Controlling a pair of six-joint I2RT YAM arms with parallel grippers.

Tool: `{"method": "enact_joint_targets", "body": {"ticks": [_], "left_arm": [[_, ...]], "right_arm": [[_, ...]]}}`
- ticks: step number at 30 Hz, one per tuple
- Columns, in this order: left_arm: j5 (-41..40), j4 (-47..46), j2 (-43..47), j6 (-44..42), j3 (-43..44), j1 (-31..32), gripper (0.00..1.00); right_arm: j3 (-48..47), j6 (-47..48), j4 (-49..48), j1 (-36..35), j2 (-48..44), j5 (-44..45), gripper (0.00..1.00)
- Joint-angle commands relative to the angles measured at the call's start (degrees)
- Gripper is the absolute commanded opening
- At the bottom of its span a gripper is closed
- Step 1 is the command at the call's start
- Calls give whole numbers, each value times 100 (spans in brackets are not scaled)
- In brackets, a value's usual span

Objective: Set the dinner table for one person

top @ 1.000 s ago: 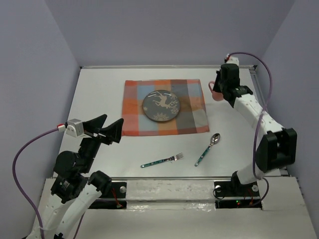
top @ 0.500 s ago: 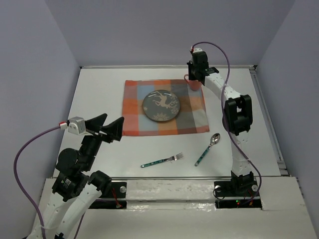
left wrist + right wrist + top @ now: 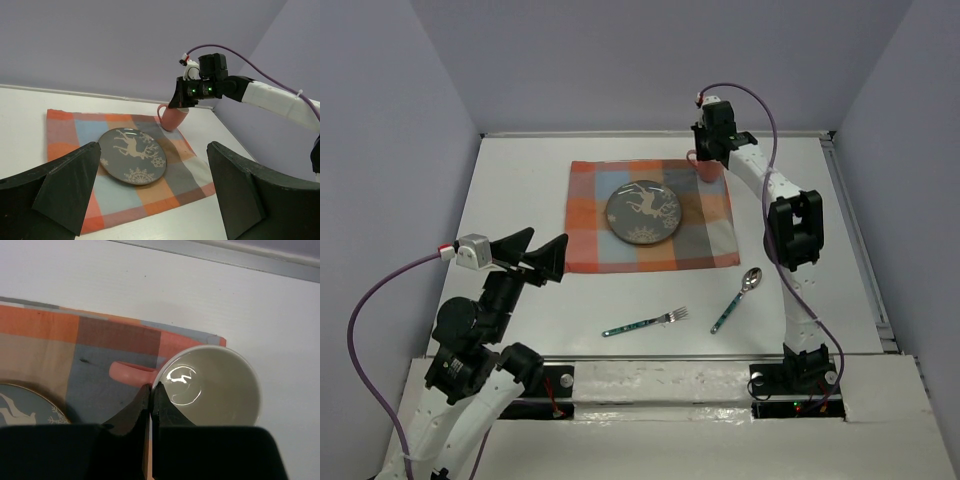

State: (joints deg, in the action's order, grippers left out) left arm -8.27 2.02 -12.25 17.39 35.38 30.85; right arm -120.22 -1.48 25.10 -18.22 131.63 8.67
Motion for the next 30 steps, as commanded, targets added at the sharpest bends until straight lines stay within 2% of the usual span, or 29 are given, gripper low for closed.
{"method": "enact_joint_targets", "body": {"ticks": [1, 8, 11, 12, 14, 15, 17, 18, 19, 21, 25, 26, 27, 29, 30], "left_arm": [[1, -229, -67, -104, 84, -44, 99], [1, -237, -41, -104, 75, -53, 99], [10, -237, -49, -104, 75, -53, 99], [10, -237, -49, -104, 75, -53, 99], [19, -246, -58, -104, 75, -53, 99], [19, -246, -49, -104, 75, -53, 99], [10, -246, -58, -95, 75, -62, 99], [10, -246, -58, -86, 75, -62, 99], [36, -246, -76, -95, 75, -62, 99], [62, -255, -76, -86, 75, -62, 99], [115, -255, -50, -78, 66, -79, 99], [159, -272, -6, -69, 66, -71, 99], [185, -272, 12, -69, 57, -70, 99], [221, -290, 65, -51, 57, -62, 99], [221, -290, 126, -60, 48, -9, 99]], "right_arm": [[-660, 279, -225, -94, 11, 12, 0], [-722, 253, -137, -94, 354, 82, 2], [-704, 209, -129, -94, 267, 109, 20], [-713, 209, -137, -94, 197, 92, 29], [-739, 183, -129, -94, 100, 109, 37], [-748, 165, -111, -94, 47, 126, 46], [-757, 156, -58, -94, -145, 196, 54], [-713, -35, 3, -146, -234, 249, 62], [-635, -150, 21, -147, -487, 284, 67], [-363, -352, 21, -199, -839, 320, 69], [1278, -1274, -163, -252, -2217, 381, 70], [2370, -1476, -303, -331, -2586, 364, 70], [2981, -1870, -652, -410, -3391, 381, 69], [4159, -2224, -919, -463, -4203, 390, 68], [5139, -2565, -911, -550, -4929, 451, 68]]}}
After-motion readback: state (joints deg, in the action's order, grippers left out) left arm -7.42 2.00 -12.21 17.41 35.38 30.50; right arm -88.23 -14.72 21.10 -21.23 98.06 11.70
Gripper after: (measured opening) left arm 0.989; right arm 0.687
